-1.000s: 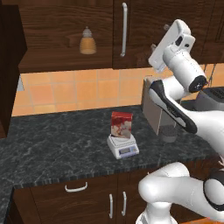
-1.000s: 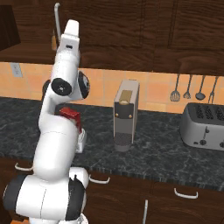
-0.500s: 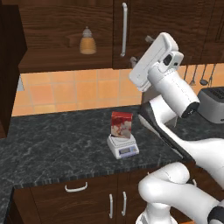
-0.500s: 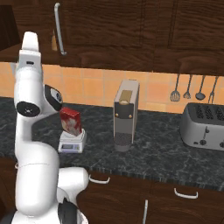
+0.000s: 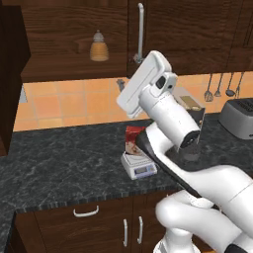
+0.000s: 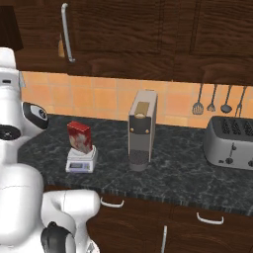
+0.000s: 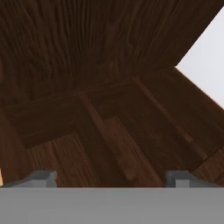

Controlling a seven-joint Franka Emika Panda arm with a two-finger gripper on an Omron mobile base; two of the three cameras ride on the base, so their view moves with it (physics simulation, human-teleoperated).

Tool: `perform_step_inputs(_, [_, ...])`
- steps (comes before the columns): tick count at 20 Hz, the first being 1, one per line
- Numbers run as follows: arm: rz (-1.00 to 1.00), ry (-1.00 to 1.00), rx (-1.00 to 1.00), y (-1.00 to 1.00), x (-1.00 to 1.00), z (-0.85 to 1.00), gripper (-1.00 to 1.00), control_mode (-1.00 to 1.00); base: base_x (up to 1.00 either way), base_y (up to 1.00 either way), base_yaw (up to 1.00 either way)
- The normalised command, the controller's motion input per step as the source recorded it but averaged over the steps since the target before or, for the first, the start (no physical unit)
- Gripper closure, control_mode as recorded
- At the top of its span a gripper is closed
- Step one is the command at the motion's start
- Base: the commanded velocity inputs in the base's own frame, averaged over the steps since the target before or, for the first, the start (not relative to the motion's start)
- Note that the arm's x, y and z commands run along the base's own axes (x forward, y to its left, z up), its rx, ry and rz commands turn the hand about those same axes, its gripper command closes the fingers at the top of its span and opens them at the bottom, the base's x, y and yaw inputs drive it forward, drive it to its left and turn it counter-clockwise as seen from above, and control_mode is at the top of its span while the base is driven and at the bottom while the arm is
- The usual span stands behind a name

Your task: Pick the cereal and place it on the digital scale for weighing, and close the cabinet.

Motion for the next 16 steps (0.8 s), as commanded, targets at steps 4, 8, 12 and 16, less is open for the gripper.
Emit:
perform_step_inputs(4, [0.08,-0.03,0.03,1.0,-0.25,-0.4,-1.0,-1.0,0.0,0.0,0.0])
perform_step_inputs(8, [0.07,-0.02,0.12,0.96,0.0,-0.82,-1.0,-1.0,0.0,0.0,0.0])
perform_step_inputs(12, [0.01,-0.09,0.03,0.93,0.0,-0.79,-1.0,-1.0,0.0,0.0,0.0])
perform_step_inputs(16, [0.0,-0.07,-0.01,1.0,0.0,-0.55,-1.0,-1.0,0.0,0.0,0.0])
